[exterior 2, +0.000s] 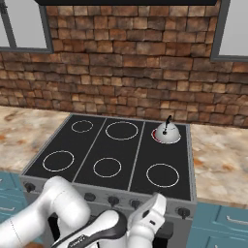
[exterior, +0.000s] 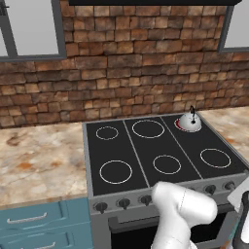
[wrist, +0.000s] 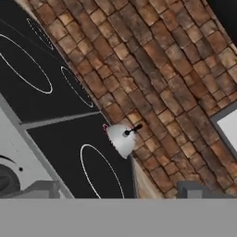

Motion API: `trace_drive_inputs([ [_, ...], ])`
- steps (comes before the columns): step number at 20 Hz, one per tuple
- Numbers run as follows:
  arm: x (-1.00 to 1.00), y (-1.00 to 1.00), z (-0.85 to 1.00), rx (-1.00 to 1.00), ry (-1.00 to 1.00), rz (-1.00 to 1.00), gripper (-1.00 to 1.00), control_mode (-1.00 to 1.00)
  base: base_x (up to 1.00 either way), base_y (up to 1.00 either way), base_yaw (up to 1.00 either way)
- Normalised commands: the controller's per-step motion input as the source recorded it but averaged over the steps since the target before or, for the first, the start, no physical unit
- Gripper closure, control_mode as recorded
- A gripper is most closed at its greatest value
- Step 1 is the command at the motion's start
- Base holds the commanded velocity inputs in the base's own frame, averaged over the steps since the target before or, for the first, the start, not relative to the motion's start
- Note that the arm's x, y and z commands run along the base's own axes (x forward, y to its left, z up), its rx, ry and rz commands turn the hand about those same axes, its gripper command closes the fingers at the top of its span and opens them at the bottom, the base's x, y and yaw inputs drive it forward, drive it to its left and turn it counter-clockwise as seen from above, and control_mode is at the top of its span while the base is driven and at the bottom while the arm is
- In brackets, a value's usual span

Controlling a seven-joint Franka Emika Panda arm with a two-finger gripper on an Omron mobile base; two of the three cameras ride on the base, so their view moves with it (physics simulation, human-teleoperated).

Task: Lower the heat of the kettle.

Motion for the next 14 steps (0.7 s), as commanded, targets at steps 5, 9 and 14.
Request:
trace_drive_inputs([
  [5,0.00,-0.16,-0.58,-0.26,-0.02,0.00,-1.00,-1.00,0.00,0.00,0.00],
  [9,0.03,-0.14,-0.48,-0.09,0.00,0.00,-1.00,-1.00,0.00,0.00,0.00],
  [14,0.18,-0.20,-0.38,0.00,0.00,0.00,-1.00,-1.00,0.00,0.00,0.00],
])
